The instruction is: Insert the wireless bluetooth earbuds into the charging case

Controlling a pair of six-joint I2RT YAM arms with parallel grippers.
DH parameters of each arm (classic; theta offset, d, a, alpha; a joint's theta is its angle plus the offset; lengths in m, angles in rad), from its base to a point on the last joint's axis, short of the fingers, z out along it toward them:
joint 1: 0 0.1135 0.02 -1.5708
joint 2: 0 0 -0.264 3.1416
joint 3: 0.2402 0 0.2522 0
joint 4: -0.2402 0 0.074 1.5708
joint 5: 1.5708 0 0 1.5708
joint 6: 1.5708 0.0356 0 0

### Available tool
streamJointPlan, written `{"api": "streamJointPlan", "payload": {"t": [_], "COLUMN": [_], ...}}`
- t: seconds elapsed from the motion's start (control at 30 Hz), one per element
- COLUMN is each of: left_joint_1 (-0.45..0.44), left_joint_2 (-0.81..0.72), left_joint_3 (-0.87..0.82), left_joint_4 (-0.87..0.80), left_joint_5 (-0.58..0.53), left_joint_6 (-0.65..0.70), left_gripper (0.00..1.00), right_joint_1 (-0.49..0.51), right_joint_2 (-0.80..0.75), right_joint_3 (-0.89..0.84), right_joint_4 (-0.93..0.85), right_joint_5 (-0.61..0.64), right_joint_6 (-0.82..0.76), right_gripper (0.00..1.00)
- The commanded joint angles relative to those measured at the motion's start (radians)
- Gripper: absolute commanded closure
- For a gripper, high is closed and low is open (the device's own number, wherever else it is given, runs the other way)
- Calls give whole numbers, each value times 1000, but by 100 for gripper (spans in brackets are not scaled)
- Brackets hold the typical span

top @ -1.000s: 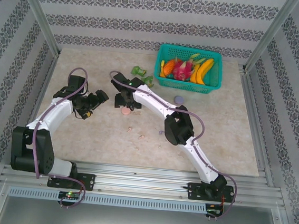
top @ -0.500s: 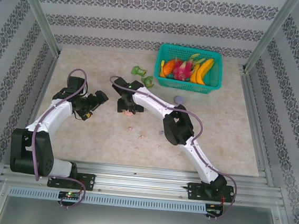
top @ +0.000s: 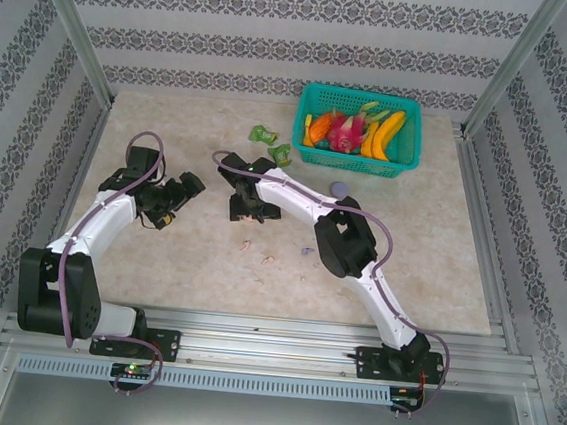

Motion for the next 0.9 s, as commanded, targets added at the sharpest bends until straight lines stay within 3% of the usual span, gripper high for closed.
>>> {"api": "streamJointPlan", "payload": {"t": [0.0, 0.23, 0.37, 0.53, 0.87], "left_joint_1": [-12, -12, -13, -12, -12], "left_joint_2": [-19, -12, -15, -19, -19], "left_joint_3": [-7, -5, -7, -13, -21], "left_joint_4": [24, 24, 20, 21, 29], "left_joint_5": [-8, -2, -1, -1, -7], "left_joint_6": [-19, -9, -2, 0, -8], "left_gripper": [0, 0, 0, 0, 0], "right_joint_1": [0, -11, -27, -25, -12], "right_joint_2": [-49, -2, 26, 23, 47], "right_joint_3": [18, 123, 148, 130, 126], "right_joint_4": [-26, -55, -47, -59, -65], "right_joint_5": [-2, -37, -115, -106, -87], "right_joint_6": [22, -38, -165, -256, -184], "right_gripper": [16, 16, 17, 17, 18]}}
